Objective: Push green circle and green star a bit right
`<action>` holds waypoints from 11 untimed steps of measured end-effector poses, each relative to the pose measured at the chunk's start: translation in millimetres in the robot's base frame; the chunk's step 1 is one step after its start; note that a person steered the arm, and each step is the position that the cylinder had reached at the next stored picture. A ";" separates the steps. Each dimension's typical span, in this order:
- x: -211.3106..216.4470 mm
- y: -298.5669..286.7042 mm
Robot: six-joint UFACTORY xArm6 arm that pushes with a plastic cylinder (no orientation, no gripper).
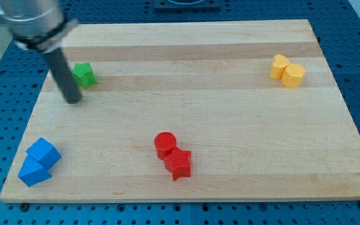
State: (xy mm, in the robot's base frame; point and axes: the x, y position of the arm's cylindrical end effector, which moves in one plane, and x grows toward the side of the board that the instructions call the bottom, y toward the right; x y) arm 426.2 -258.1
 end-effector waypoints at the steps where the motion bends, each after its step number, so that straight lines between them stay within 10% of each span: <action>1: 0.0 -46.6; 8: -53.7 -36.6; 11: -53.7 170.1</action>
